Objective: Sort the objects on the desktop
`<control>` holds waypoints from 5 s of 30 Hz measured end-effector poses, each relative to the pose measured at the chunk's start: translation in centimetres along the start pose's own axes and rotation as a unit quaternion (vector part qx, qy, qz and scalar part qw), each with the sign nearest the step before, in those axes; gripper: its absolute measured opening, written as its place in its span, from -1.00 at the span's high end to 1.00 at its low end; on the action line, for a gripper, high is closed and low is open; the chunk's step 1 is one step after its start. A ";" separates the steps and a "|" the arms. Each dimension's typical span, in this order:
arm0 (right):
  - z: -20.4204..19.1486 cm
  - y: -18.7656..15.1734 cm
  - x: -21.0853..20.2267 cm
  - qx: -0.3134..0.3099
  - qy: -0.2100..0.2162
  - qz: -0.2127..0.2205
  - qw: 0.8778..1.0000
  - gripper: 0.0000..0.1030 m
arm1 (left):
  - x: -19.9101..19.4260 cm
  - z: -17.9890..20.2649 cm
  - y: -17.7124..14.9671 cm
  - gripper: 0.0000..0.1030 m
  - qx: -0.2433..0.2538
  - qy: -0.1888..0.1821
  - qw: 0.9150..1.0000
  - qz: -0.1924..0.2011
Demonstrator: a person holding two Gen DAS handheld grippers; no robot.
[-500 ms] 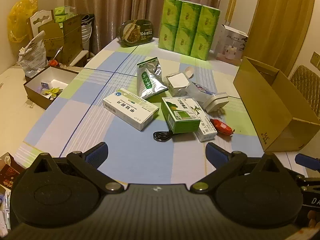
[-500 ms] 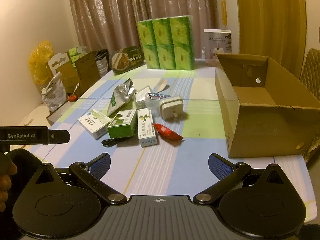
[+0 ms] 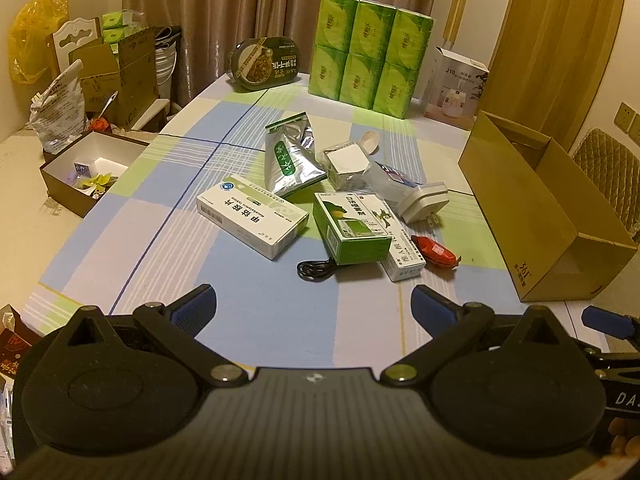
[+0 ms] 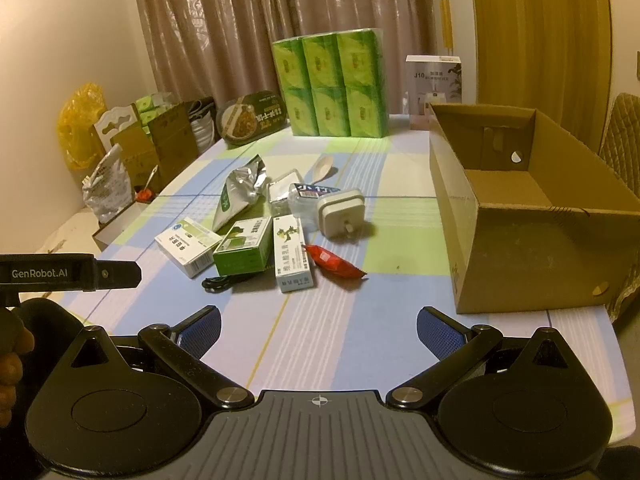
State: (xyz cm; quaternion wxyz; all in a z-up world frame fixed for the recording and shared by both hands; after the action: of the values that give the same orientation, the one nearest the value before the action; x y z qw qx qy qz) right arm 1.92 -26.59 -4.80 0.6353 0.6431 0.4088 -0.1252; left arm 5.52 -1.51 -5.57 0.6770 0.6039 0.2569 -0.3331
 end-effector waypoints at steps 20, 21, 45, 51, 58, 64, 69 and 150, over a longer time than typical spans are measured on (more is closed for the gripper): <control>0.1 -0.4 0.4 -0.001 -0.001 -0.004 1.000 -0.97 | 0.3 -0.1 -0.3 -0.97 -0.004 -0.002 1.000 -0.005; 0.1 -0.4 0.4 0.000 -0.001 -0.005 1.000 -0.97 | 0.4 -0.1 -0.3 -0.97 -0.004 -0.002 1.000 -0.006; 0.4 0.3 0.1 -0.013 0.003 0.022 1.000 -0.97 | 0.6 -0.5 -0.7 -0.97 -0.006 -0.001 1.000 -0.010; 0.4 0.7 0.8 -0.027 0.007 0.021 0.999 -0.97 | 0.9 -0.5 -0.9 -0.97 -0.004 0.000 1.000 -0.016; -0.3 0.9 1.8 -0.066 0.033 0.004 0.997 -0.97 | 1.3 -0.3 -0.6 -0.97 0.003 0.000 1.000 -0.020; -0.8 2.0 3.0 -0.123 0.039 -0.001 0.992 -0.97 | 1.5 -0.3 0.3 -0.97 0.011 -0.012 1.000 -0.012; -0.6 2.5 4.9 -0.173 0.032 -0.013 0.984 -0.96 | 2.4 0.3 1.7 -0.97 0.023 -0.022 0.999 -0.010; 2.3 -2.0 13.1 -0.205 -0.004 -0.099 0.974 0.73 | 13.2 5.6 -0.6 -0.17 0.177 0.030 0.983 -0.042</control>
State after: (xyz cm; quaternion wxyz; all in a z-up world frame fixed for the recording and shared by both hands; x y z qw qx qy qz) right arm 9.69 -24.17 -15.48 0.7398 0.4550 0.4849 -0.1032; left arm 13.27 -8.98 -15.07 0.5366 0.7126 0.2395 -0.3832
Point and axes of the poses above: each gripper's, at about its wrist camera, not at the fingertips, and x roughly the way its jaws point, z to its right, y to its top, the point moved 8 cm from there along x, roughly the way its jaws point, and after that the axes turned 5 degrees about -z, right-handed, at the moved point
